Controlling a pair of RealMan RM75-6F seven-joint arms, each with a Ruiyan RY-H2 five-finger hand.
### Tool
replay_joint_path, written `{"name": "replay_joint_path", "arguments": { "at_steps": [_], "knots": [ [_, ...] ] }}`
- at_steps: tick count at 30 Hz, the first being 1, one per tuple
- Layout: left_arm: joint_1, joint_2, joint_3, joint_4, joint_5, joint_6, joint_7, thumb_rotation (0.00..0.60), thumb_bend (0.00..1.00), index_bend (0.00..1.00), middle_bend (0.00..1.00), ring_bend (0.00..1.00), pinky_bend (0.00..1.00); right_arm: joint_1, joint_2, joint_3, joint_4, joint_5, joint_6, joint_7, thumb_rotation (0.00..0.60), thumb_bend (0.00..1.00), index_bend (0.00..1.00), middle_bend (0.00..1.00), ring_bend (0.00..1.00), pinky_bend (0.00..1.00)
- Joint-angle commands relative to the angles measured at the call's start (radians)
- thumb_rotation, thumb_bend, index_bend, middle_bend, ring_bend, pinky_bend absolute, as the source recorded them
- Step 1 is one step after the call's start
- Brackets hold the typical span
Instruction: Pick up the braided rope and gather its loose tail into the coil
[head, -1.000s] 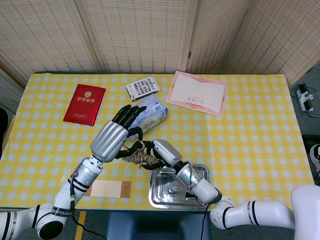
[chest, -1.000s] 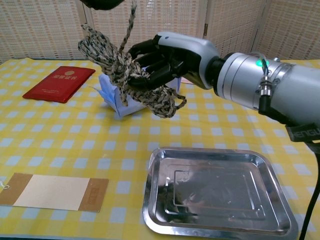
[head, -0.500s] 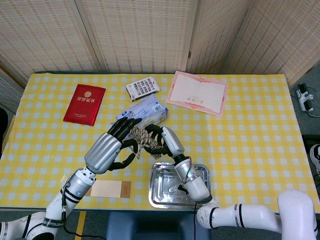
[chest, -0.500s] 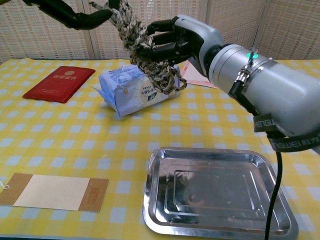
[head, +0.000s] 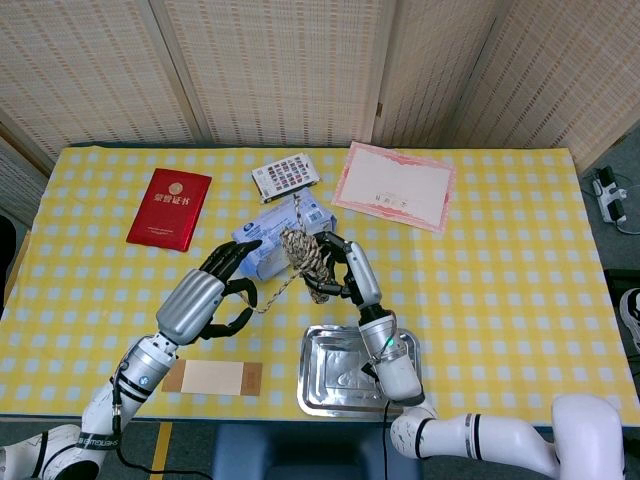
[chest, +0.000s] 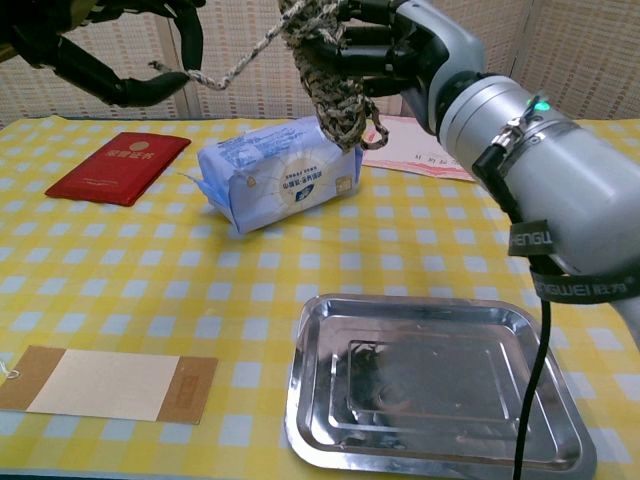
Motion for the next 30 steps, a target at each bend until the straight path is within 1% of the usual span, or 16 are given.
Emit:
{"name": "replay_joint_path", "arguments": {
  "at_steps": [1,8,15,19,23,25,27,28,29,30],
  "knots": [
    [-0.002,-0.002,0.003,0.007,-0.002,-0.016,-0.007,0.6,0.56,0.59,0.04,0.0,0.0,-0.012,-0.025,0.005,0.029,-0.064,0.022,0.078,0.6,0.8,0.89,0.74,0.82,0.77],
    [-0.014,-0.023,0.002,0.027,-0.025,-0.047,0.022,0.6,0.56,0.59,0.04,0.0,0.0,-0.028,-0.033,-0.01,0.057,-0.169,0.046,0.219,0.6,0.8,0.89,0.74,0.82,0.77],
    [-0.026,-0.044,-0.012,0.073,-0.098,-0.074,0.046,0.6,0.56,0.59,0.04,0.0,0.0,-0.049,0.019,-0.036,0.039,-0.237,0.038,0.322,0.6,0.8,0.89,0.74,0.82,0.77],
    [-0.027,-0.046,-0.021,0.095,-0.136,-0.085,0.041,0.6,0.56,0.59,0.04,0.0,0.0,-0.064,0.058,-0.053,0.019,-0.255,0.029,0.346,0.6,0.8,0.89,0.74,0.82,0.77],
    [-0.023,-0.04,-0.025,0.105,-0.146,-0.089,0.029,0.6,0.56,0.58,0.04,0.0,0.0,-0.074,0.094,-0.066,0.003,-0.258,0.017,0.33,0.6,0.8,0.89,0.74,0.82,0.77],
    [-0.022,-0.024,-0.02,0.103,-0.145,-0.1,0.029,0.6,0.55,0.5,0.02,0.0,0.0,-0.077,0.116,-0.074,-0.003,-0.262,0.012,0.287,0.6,0.8,0.89,0.74,0.82,0.77],
    [-0.02,-0.007,-0.018,0.096,-0.144,-0.106,0.031,0.6,0.48,0.3,0.0,0.0,0.0,-0.079,0.137,-0.079,-0.011,-0.265,0.008,0.248,0.6,0.8,0.89,0.74,0.82,0.77],
    [-0.017,0.002,-0.017,0.091,-0.142,-0.106,0.029,0.6,0.45,0.23,0.0,0.0,0.0,-0.081,0.155,-0.083,-0.02,-0.263,0.0,0.224,0.6,0.8,0.89,0.74,0.82,0.77],
    [-0.015,0.009,-0.016,0.088,-0.139,-0.107,0.026,0.6,0.41,0.14,0.0,0.0,0.0,-0.082,0.169,-0.084,-0.028,-0.259,-0.006,0.207,0.6,0.8,0.89,0.74,0.82,0.77],
    [-0.012,0.019,-0.014,0.084,-0.138,-0.11,0.023,0.6,0.39,0.09,0.0,0.0,0.0,-0.084,0.187,-0.084,-0.041,-0.254,-0.012,0.189,0.6,0.8,0.89,0.74,0.82,0.77]
  ]
}}
